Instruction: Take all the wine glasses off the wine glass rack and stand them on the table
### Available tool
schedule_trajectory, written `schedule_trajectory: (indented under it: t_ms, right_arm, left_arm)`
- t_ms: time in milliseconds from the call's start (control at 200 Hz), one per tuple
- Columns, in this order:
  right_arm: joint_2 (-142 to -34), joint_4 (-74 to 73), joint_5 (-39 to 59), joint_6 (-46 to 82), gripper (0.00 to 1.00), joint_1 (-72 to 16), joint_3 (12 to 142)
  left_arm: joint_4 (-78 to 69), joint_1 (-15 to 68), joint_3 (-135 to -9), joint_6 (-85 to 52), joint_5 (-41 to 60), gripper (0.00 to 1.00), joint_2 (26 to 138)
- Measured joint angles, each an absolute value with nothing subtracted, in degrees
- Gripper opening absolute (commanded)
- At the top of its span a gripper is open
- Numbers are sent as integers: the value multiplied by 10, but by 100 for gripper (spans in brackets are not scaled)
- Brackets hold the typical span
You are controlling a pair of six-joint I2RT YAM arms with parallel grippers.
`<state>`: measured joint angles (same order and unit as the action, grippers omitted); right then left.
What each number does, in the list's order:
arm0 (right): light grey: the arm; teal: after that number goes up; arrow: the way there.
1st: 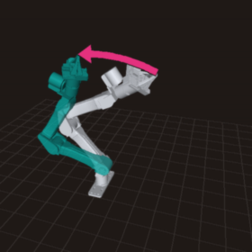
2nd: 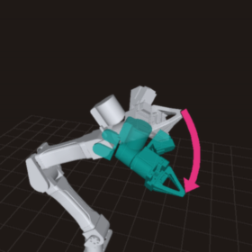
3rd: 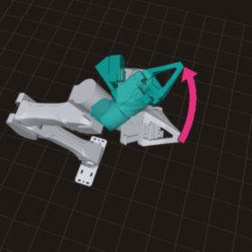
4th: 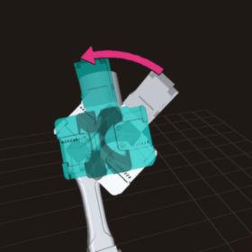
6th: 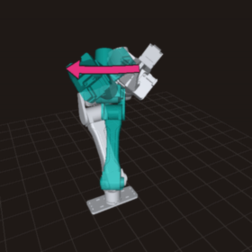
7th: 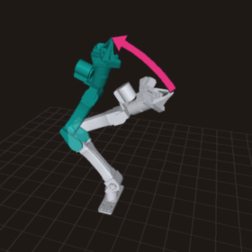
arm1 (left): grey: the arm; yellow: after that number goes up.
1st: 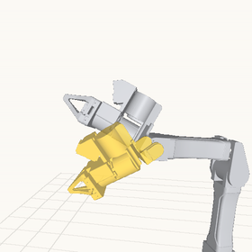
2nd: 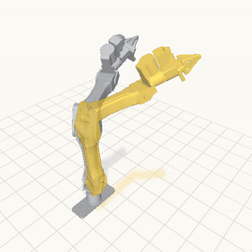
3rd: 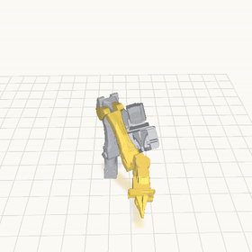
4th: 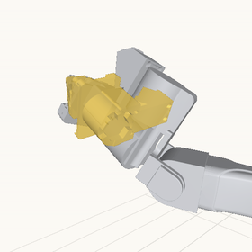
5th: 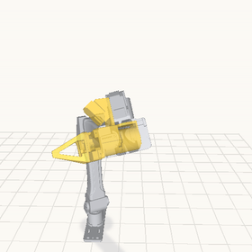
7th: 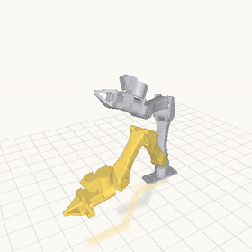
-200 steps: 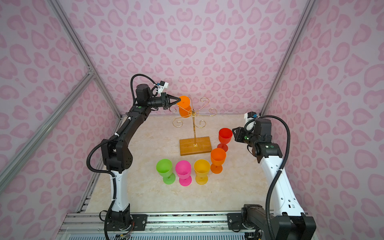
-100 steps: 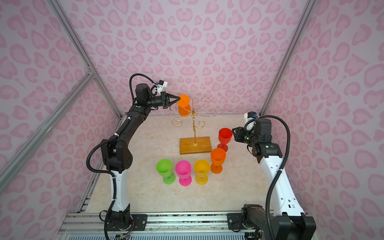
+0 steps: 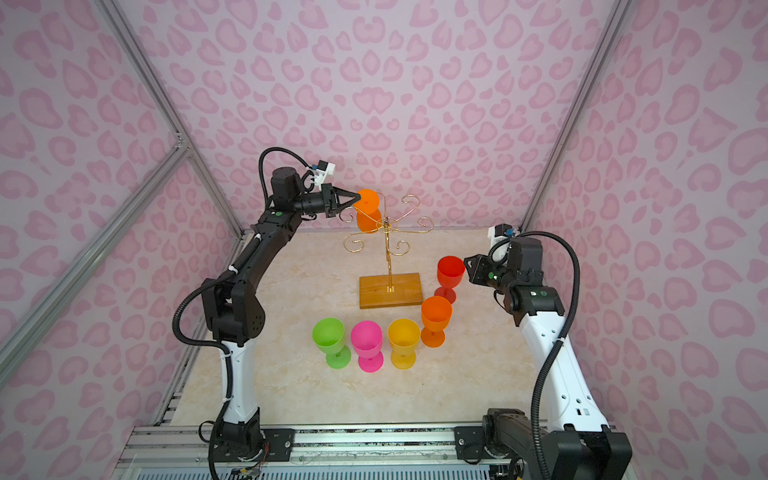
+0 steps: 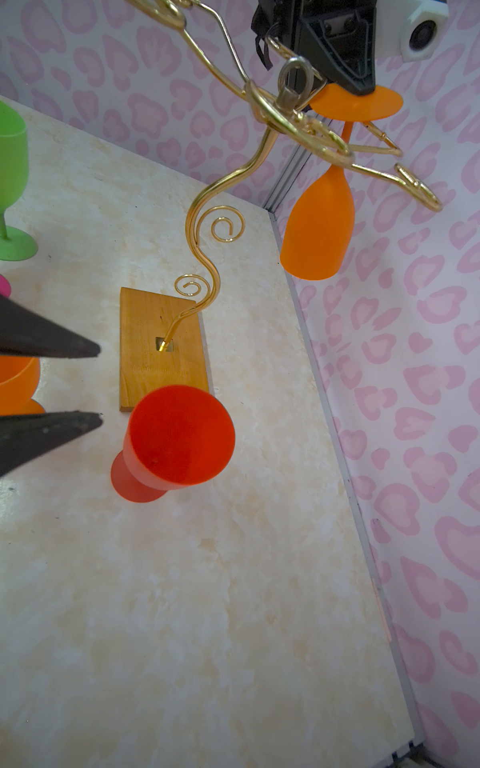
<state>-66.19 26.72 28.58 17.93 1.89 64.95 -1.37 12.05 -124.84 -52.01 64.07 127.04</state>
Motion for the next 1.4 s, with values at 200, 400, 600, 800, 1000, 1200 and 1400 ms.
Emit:
schedule_trajectory:
  t_ms: [200, 400, 600, 800, 1000, 1200, 1400]
  right_arm:
    - [-662, 265, 288, 180, 24, 19, 646]
    - [-661, 265, 289, 180, 24, 19, 644]
    - [-661, 265, 290, 181, 24, 19, 643]
    - [-661, 265, 291, 184, 24, 19, 642]
    - [-661, 264, 294, 184, 24, 19, 641]
    - [-661, 262, 295, 184, 24, 19, 639]
    - [-661, 261, 296, 184, 24, 19, 637]
  left_arm:
    - [-16, 121, -1243, -524, 639, 2, 1268]
    - [-18, 122, -1242, -544, 630, 2, 1267]
    - [-18, 124, -1242, -561, 623, 2, 1267]
    - [-19, 125, -1243, -573, 615, 2, 1267]
    - [-19, 126, -1243, -569, 604, 2, 1267]
    - [-19, 130, -1243, -535, 600, 2, 1267]
    - [-20, 137, -1242, -509, 604, 2, 1266]
